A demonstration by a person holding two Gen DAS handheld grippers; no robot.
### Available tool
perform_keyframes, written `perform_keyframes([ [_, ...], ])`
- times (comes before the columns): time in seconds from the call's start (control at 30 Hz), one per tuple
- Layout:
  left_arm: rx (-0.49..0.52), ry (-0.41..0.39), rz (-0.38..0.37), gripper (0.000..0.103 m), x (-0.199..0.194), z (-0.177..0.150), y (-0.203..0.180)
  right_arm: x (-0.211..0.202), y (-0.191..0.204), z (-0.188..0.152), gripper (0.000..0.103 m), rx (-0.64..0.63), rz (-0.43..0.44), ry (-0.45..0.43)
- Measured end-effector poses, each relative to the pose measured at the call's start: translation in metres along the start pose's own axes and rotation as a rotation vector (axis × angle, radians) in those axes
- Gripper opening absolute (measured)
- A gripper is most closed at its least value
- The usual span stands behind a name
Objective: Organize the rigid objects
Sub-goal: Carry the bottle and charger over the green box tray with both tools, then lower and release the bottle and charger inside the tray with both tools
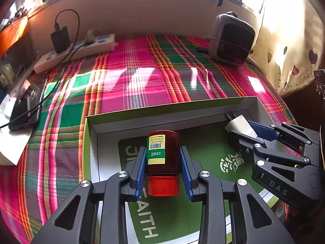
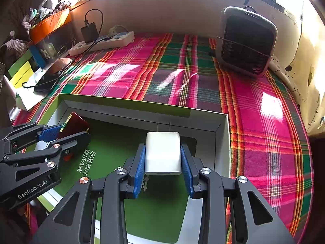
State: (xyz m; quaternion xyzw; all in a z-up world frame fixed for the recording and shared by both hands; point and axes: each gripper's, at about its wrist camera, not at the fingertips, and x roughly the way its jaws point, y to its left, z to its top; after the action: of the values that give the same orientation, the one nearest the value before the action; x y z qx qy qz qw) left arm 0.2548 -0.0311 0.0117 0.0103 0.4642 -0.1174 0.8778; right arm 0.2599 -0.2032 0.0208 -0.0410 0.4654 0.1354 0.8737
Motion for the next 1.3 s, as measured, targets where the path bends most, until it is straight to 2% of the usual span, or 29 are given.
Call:
perform_keyframes([
  [0.8, -0.006, -0.001, 0.015, 0.032, -0.001, -0.001, -0.001, -0.003, -0.002, -0.001, 0.036, 0.022, -0.003, -0.019],
  [1.0, -0.026, -0.015, 0.001, 0.042, -0.010, -0.003, -0.001, -0.014, -0.002, -0.003, 0.046, 0.041, -0.003, -0.050],
  [1.3, -0.045, -0.070, -0.009, 0.046, -0.043, -0.011, 0.002, -0.039, 0.000, -0.011, 0.048, 0.060, 0.011, -0.087],
])
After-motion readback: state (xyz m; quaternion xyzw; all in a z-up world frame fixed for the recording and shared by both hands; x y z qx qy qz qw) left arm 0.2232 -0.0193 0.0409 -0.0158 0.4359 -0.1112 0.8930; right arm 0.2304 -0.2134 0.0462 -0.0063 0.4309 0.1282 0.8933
